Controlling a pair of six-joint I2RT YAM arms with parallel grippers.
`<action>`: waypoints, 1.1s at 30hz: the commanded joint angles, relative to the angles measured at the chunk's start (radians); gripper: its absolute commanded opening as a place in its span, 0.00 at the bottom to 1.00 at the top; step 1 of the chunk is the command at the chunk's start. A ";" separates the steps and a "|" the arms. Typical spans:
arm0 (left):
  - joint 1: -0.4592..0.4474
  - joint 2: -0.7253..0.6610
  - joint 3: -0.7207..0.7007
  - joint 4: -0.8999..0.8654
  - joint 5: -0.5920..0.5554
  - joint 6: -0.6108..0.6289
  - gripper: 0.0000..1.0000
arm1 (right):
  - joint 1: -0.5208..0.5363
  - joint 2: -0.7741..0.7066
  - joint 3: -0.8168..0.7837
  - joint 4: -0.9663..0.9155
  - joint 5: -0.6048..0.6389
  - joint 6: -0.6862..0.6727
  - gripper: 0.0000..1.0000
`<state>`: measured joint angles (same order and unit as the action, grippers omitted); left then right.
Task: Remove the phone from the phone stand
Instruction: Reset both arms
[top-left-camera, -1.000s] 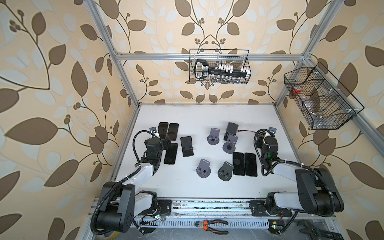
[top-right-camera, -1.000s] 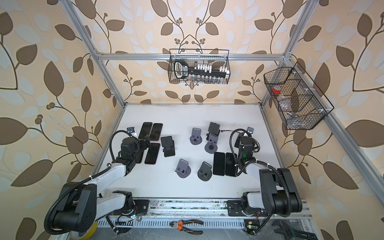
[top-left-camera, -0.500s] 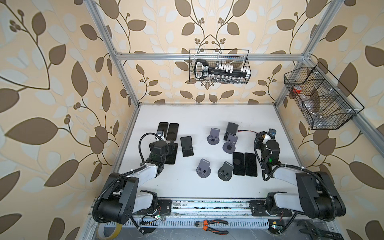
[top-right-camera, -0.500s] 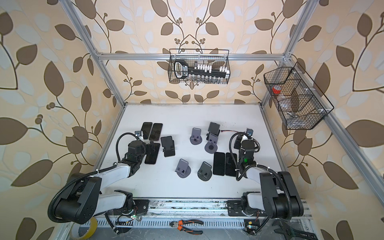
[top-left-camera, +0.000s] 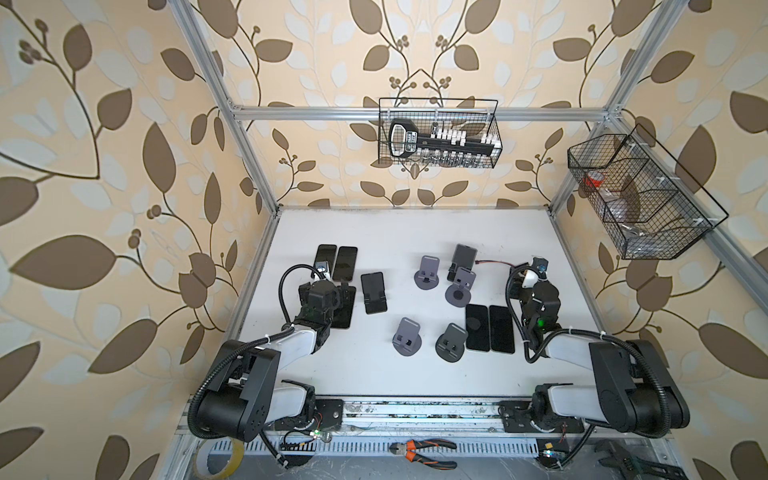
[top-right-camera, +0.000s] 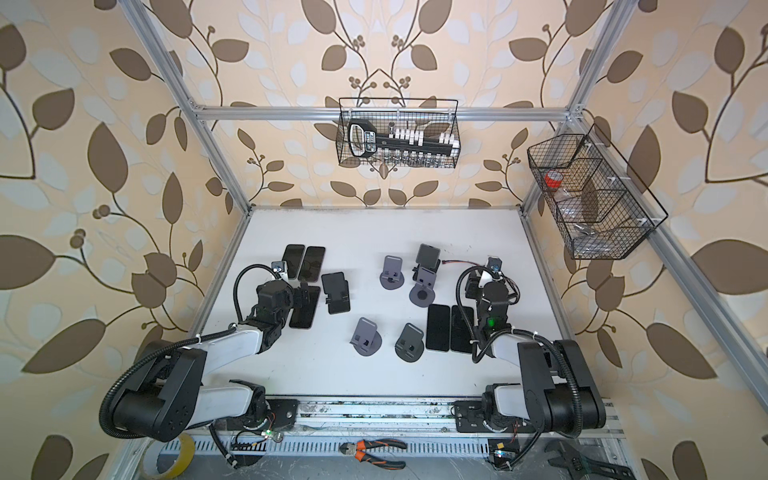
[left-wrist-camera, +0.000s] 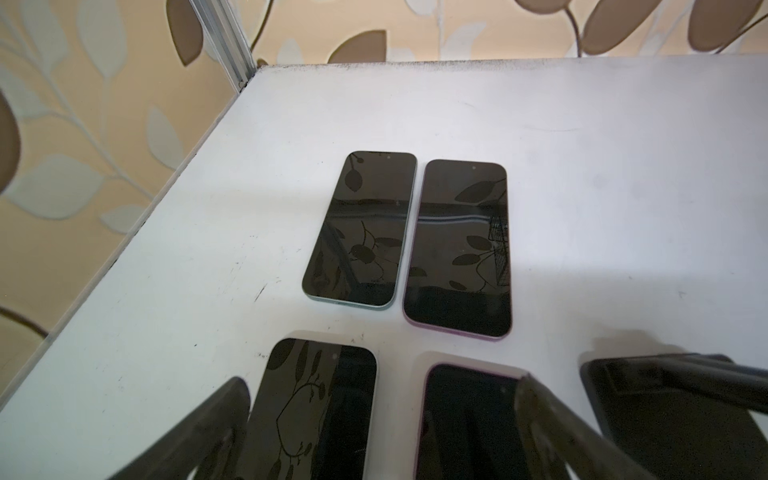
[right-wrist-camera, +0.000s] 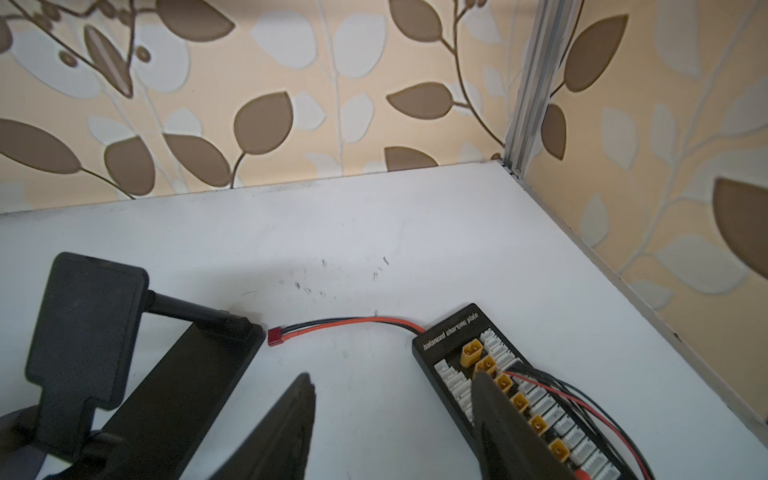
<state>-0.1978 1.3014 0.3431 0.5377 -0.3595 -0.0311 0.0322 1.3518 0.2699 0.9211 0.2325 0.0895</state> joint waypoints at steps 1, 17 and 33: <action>-0.011 0.018 0.048 0.043 -0.024 0.035 0.99 | -0.003 0.036 0.006 0.045 -0.027 -0.037 0.62; 0.027 0.067 0.059 0.089 0.017 0.058 0.99 | -0.045 0.140 -0.062 0.253 -0.053 0.010 0.63; 0.179 0.192 0.029 0.223 0.195 -0.027 0.99 | -0.044 0.142 -0.056 0.246 -0.045 0.010 1.00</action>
<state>-0.0185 1.5005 0.3641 0.7128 -0.1848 -0.0383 -0.0097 1.4864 0.2169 1.1419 0.1829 0.0895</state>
